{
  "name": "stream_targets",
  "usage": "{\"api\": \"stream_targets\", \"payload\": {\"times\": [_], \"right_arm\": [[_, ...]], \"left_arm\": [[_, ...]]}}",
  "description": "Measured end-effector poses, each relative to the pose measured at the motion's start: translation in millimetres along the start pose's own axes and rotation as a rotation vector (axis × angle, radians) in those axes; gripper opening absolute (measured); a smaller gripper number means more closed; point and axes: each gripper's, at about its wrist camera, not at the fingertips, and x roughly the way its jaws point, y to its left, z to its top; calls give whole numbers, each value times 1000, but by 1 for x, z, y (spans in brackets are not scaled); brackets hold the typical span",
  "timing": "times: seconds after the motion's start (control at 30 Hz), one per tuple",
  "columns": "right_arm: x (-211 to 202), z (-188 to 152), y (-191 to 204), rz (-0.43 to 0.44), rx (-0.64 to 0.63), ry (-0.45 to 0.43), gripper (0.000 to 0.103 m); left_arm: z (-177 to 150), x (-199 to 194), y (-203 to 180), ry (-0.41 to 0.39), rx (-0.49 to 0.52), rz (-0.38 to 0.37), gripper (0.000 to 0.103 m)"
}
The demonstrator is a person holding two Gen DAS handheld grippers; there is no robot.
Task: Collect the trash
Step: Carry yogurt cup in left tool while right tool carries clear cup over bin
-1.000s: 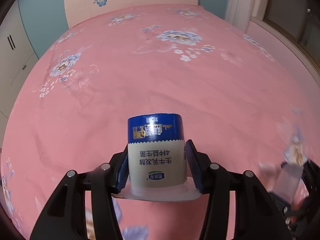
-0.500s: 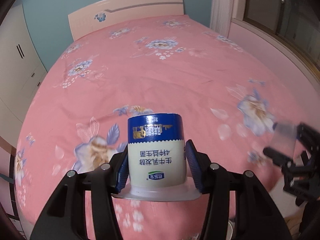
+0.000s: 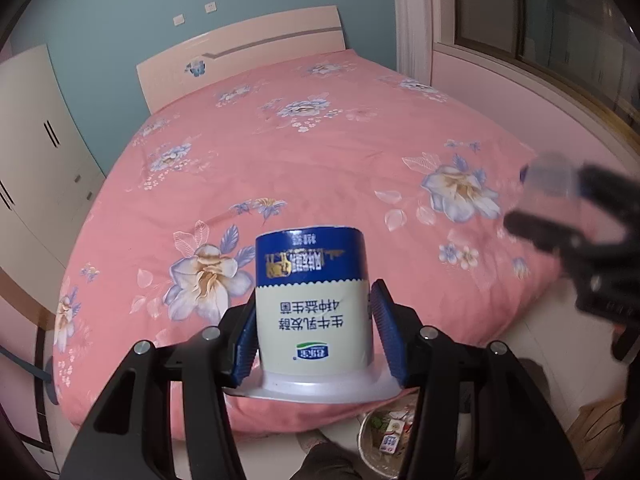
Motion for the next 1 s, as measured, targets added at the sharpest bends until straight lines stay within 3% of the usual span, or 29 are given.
{"api": "stream_targets", "payload": {"times": [0.47, 0.77, 1.0], "right_arm": [[-36, -51, 32, 12, -56, 47, 55], [-16, -95, 45, 40, -78, 132, 55], [25, -133, 50, 79, -57, 234, 55]], "left_arm": [[-83, -27, -50, 11, 53, -21, 54], [-122, 5, -66, 77, 59, -29, 54], [-148, 41, -68, 156, 59, -27, 54]]}}
